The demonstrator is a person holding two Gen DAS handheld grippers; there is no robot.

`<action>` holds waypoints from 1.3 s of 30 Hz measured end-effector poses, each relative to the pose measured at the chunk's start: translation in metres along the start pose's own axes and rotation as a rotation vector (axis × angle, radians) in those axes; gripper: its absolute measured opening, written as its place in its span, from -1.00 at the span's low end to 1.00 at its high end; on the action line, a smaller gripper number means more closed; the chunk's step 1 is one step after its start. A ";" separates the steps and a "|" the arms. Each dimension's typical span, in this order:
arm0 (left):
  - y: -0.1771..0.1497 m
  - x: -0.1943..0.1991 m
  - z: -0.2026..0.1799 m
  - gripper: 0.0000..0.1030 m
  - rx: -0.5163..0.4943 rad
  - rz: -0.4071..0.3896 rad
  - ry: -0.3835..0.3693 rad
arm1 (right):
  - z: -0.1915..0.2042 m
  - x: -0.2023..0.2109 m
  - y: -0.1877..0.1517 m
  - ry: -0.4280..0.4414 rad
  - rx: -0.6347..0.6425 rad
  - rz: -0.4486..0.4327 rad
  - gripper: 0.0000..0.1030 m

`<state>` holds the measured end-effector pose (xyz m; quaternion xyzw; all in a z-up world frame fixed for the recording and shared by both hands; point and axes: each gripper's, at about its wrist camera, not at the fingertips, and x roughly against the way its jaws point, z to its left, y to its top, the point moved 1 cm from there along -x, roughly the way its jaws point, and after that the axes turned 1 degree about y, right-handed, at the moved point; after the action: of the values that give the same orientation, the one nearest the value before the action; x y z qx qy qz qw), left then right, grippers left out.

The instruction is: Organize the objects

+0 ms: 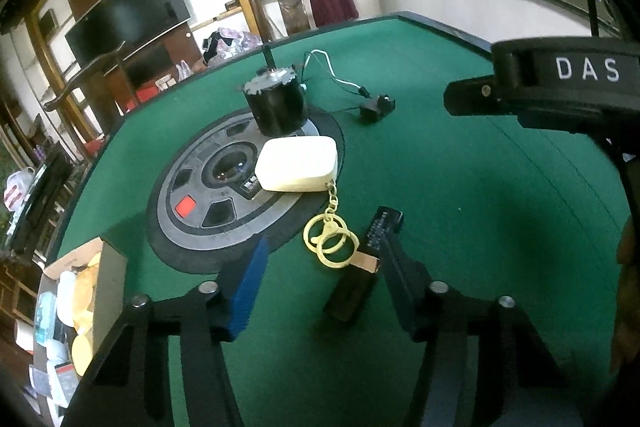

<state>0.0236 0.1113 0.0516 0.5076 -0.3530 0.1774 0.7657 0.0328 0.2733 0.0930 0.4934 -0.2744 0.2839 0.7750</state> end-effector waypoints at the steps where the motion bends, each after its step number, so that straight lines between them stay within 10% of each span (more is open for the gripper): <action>1: -0.001 0.000 -0.001 -0.11 -0.002 0.002 -0.002 | 0.000 0.000 0.000 0.000 0.001 0.001 0.58; 16: -0.003 -0.001 -0.006 -0.79 -0.007 0.007 -0.047 | 0.002 -0.005 -0.003 -0.010 0.007 0.019 0.58; 25: -0.005 0.000 -0.005 -0.82 -0.007 0.019 -0.041 | 0.003 -0.007 -0.005 -0.012 0.011 0.025 0.58; 31: -0.023 0.041 0.041 -0.56 0.191 -0.079 -0.038 | 0.019 0.002 -0.009 -0.025 0.095 -0.023 0.58; 33: -0.034 0.085 0.071 0.22 0.255 -0.206 0.074 | 0.035 0.013 -0.012 -0.042 0.171 -0.092 0.58; 34: -0.041 0.111 0.089 0.97 0.271 -0.266 0.156 | 0.048 0.020 -0.016 -0.059 0.230 -0.139 0.58; 39: -0.079 0.166 0.147 0.97 0.378 -0.371 0.277 | 0.133 0.055 -0.052 0.022 0.403 -0.223 0.58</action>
<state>0.1345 -0.0692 0.1549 0.6680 -0.1073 0.1645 0.7178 0.0882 0.1421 0.1482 0.6624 -0.1476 0.2510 0.6902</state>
